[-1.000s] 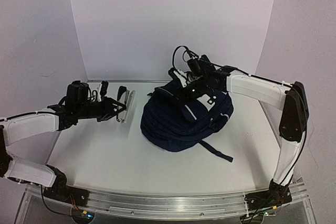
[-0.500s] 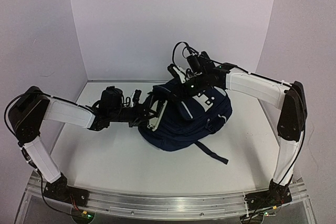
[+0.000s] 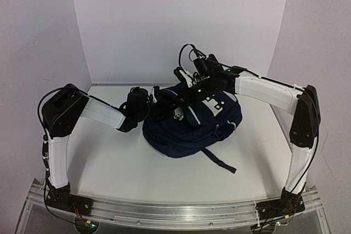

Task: Pack the student bag
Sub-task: Place the stationery in the student bag.

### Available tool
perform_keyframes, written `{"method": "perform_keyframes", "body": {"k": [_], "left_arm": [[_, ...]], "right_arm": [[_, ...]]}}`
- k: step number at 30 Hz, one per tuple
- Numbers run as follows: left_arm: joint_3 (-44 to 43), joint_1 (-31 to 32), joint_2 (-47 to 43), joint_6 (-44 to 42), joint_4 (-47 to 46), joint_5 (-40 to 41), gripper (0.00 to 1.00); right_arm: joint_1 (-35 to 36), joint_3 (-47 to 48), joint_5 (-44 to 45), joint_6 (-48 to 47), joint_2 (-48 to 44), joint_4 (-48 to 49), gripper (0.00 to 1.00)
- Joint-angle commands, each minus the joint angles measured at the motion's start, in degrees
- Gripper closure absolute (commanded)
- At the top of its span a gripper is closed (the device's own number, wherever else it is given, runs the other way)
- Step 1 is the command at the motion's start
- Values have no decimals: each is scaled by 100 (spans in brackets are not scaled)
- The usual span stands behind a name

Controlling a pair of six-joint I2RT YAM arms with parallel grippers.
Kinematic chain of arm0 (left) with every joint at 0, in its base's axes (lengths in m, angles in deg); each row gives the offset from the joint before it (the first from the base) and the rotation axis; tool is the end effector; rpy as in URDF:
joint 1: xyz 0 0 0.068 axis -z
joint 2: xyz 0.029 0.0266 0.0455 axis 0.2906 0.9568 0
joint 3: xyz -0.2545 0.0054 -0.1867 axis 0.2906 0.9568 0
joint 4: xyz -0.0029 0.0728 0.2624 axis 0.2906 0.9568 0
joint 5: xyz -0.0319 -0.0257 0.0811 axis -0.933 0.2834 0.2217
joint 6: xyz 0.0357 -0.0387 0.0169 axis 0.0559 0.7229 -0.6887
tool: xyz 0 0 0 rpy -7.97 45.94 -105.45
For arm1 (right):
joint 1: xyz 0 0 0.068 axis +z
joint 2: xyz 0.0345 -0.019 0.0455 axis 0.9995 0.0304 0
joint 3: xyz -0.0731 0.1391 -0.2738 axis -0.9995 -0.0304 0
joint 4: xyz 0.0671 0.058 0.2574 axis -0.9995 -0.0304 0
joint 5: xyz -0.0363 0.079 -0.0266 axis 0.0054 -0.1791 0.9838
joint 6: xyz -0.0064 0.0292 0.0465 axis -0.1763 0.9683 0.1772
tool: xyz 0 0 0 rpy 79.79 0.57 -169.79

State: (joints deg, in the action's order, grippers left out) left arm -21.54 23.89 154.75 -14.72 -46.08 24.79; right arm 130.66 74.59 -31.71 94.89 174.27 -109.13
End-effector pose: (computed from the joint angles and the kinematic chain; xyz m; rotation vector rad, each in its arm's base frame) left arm 0.3529 -0.3216 0.2058 -0.1296 2.0459 -1.5776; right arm 0.3449 0.3351 0.3434 -0.9502 2.1471 0.8935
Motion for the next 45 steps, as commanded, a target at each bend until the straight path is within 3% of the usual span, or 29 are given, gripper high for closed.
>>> {"method": "perform_keyframes", "body": {"k": [1,7,13,18,22,25,28,33,34,38,44,45], "left_arm": [[-689,254,410,-176,-531,478,90],[-302,504,-283,-952,743,619,54],[83,683,-956,-1174,1934,1111,44],[83,764,-987,-1004,2454,1452,50],[-93,764,-704,-919,2219,1345,80],[-356,761,-383,-934,1836,1279,94],[-915,735,38,-1099,1696,1245,100],[-1412,700,395,-1047,1314,1016,98],[-1330,695,337,-1050,1287,1021,92],[-503,686,-246,-1187,1237,1020,50],[487,702,-1318,-1537,1895,1173,11],[532,698,-1485,-1610,2076,1250,9]], "right_arm": [[216,393,-382,-93,-271,586,100],[208,222,-269,-219,-381,564,100],[207,199,-259,-205,-360,568,100],[210,212,-277,-197,-343,568,100],[207,211,-331,-165,-335,572,100],[207,198,-512,-86,-343,563,100],[208,153,-654,3,-350,549,100],[182,5,-537,-95,-453,468,100],[154,-28,-511,-121,-485,454,100],[-60,-230,-531,-145,-596,423,100],[-153,-891,-559,-295,-669,447,100],[-153,-988,-616,-285,-658,461,100]]}}
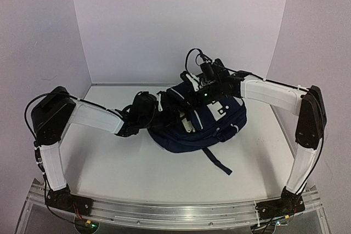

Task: Pack the student bag
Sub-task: Place the stationery in the student bag, then zip the student bag at the center of the board.

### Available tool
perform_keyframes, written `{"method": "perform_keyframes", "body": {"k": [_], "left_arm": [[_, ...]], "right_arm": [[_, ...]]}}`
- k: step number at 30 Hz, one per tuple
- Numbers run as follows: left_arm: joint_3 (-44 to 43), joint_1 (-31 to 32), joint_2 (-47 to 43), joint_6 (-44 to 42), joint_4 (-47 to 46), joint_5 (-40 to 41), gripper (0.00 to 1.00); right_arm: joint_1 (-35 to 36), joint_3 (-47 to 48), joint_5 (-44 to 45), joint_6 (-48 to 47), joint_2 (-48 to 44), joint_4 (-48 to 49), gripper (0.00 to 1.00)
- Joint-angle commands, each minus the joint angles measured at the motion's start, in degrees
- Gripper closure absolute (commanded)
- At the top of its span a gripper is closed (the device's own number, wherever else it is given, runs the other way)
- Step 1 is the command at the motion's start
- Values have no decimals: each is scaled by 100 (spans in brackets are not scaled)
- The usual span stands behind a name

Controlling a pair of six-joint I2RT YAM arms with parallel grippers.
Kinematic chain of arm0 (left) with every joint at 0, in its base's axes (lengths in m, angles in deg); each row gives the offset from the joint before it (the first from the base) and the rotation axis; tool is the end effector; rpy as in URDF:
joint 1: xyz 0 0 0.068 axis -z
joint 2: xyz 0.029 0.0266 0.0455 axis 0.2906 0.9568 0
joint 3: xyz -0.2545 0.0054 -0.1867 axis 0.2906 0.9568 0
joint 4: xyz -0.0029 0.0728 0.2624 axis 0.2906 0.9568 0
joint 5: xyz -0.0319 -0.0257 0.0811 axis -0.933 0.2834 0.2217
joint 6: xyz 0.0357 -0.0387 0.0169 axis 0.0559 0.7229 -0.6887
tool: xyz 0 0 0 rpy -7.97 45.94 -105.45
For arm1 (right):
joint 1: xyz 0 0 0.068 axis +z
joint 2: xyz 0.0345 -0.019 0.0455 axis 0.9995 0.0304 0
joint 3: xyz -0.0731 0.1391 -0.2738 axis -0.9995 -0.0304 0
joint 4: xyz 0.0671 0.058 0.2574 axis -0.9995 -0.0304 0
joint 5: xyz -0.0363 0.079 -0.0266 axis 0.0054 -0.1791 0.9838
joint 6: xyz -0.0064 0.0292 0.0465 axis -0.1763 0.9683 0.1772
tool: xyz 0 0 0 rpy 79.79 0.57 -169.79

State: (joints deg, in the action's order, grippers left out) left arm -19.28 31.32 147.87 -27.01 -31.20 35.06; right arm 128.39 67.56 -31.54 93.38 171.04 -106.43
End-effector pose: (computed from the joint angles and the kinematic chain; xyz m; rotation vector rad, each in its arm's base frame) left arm 0.2966 -0.3417 0.2186 0.0449 2.1646 -1.2840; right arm 0.3446 0.3099 0.3302 -0.9319 2.1623 0.8550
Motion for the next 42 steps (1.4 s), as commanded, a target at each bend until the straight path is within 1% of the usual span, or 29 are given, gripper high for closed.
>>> {"method": "perform_keyframes", "body": {"k": [1,4,6,8,10,11,13,15,18,20,24,28,30,32,35,39,42], "left_arm": [[358,-48,-943,-454,752,289,8],[612,-49,-1406,-598,1048,461,10],[756,-49,-1691,-704,1247,606,13],[809,-58,-1987,-1046,1596,863,17],[785,-261,-2246,-1437,2101,913,19],[729,-455,-2356,-1670,2346,811,19],[514,-944,-2429,-2143,2905,240,19],[325,-1237,-2403,-2837,3190,-144,18],[-187,-1267,-2062,-3980,3836,12,14],[-516,-1293,-1834,-4538,4141,-13,13],[-838,-1334,-1494,-5762,4318,-679,14],[-930,-1341,-1371,-6883,4243,-1260,19],[-936,-1339,-1358,-7364,4134,-1526,20],[-1142,-1340,-1218,-7735,4265,-1750,22],[-1618,-1337,-822,-8026,4472,-1858,27],[-2126,-1338,-397,-8243,4559,-2039,31],[-2527,-1340,-73,-8415,4800,-2061,34]], "right_arm": [[76,-340,-702,-98,-295,207,100],[74,-447,-851,3,-130,227,100],[74,-502,-851,2,-68,237,100],[73,-558,-898,-26,-36,238,100],[73,-706,-974,-70,-41,229,100],[73,-820,-976,-106,-54,223,100],[75,-1141,-896,-230,-88,180,100],[73,-1442,-768,-369,-137,115,100],[12,-1732,-590,-658,-253,-8,100],[-88,-1825,-572,-732,-321,-98,100],[-394,-2032,-476,-967,-446,-349,100],[-633,-2223,-411,-1218,-632,-579,100],[-696,-2266,-436,-1269,-711,-643,100],[-720,-2275,-503,-1302,-752,-717,100],[-726,-2289,-575,-1311,-773,-730,100],[-727,-2268,-679,-1274,-720,-738,100],[-727,-2249,-741,-1236,-729,-747,100]]}}
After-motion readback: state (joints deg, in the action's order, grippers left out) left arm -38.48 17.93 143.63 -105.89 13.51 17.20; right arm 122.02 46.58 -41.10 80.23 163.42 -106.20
